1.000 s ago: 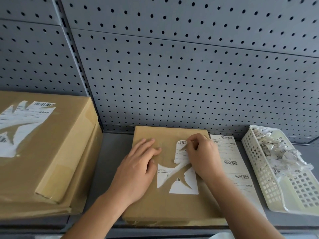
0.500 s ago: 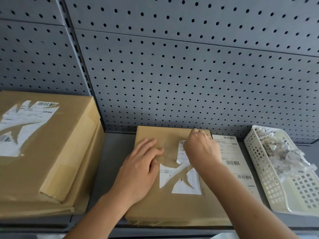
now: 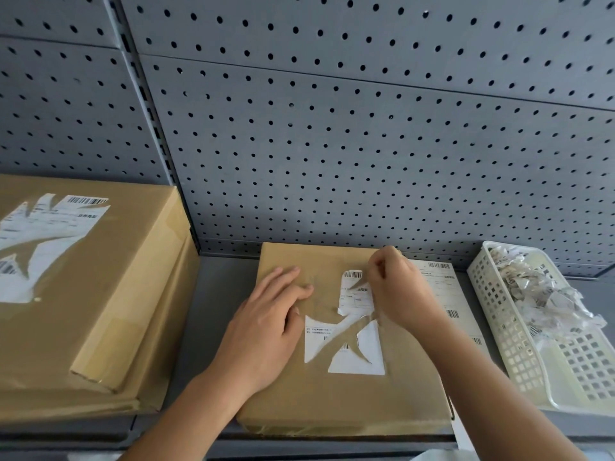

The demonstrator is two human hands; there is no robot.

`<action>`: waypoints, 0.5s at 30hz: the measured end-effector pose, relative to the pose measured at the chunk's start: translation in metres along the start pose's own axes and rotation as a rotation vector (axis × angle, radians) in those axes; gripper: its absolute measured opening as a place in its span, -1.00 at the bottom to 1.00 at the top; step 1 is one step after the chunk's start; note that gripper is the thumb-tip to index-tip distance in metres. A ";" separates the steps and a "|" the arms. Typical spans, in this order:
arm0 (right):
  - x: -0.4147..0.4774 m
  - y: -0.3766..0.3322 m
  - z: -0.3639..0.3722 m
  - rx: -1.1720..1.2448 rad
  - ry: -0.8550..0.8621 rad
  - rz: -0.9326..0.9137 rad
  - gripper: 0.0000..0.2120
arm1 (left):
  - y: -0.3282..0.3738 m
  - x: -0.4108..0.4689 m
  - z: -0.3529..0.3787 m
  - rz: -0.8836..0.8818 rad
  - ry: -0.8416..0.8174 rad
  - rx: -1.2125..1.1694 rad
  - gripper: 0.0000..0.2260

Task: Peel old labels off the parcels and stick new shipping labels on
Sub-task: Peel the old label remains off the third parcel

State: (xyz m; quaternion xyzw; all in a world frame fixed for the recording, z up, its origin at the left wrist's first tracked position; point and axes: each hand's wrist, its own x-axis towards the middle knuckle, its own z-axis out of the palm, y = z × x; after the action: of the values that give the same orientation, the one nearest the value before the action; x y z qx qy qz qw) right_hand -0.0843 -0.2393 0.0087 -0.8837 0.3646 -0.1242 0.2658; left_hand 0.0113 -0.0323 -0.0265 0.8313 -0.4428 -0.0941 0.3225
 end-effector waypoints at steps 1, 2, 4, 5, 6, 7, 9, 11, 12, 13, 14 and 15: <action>-0.001 0.002 -0.001 0.021 0.014 -0.011 -0.87 | 0.000 0.000 0.000 0.000 0.000 0.001 -0.67; -0.001 0.004 -0.001 0.031 0.025 -0.024 -0.89 | 0.000 0.000 0.000 -0.001 -0.001 0.003 -0.67; -0.002 0.004 0.002 -0.001 0.031 -0.048 -0.90 | 0.000 0.000 0.000 -0.003 -0.001 0.003 -0.67; -0.002 0.003 0.005 -0.047 0.036 -0.056 -0.90 | 0.000 0.000 0.000 -0.004 -0.002 0.003 -0.67; -0.002 0.002 0.007 -0.101 0.048 -0.061 -0.89 | 0.000 0.000 0.000 -0.005 -0.003 0.003 -0.67; -0.002 0.000 0.009 -0.150 0.059 -0.061 -0.90 | 0.000 0.000 0.000 -0.007 -0.004 0.002 -0.67; -0.002 -0.002 0.012 -0.219 0.066 -0.055 -0.89 | 0.000 0.000 0.000 -0.008 -0.003 0.002 -0.67; -0.003 -0.002 0.013 -0.223 0.051 -0.047 -0.87 | 0.000 0.000 -0.001 -0.004 -0.003 0.007 -0.67; -0.002 -0.001 0.012 -0.193 0.031 -0.043 -0.86 | 0.000 0.000 -0.001 -0.003 -0.005 0.010 -0.67; -0.002 0.000 0.010 -0.149 0.003 -0.039 -0.86 | 0.001 0.000 -0.001 -0.005 -0.008 0.011 -0.67; -0.002 0.000 0.009 -0.101 -0.029 -0.036 -0.86 | 0.001 0.000 -0.002 -0.009 -0.009 0.010 -0.67; -0.002 0.001 0.007 -0.059 -0.062 -0.033 -0.87 | 0.002 0.000 -0.002 -0.013 -0.011 0.009 -0.67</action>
State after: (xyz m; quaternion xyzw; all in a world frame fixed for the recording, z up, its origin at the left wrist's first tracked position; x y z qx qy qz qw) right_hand -0.0832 -0.2358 0.0022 -0.9004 0.3453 -0.0905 0.2488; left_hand 0.0111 -0.0319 -0.0240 0.8350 -0.4397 -0.0988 0.3157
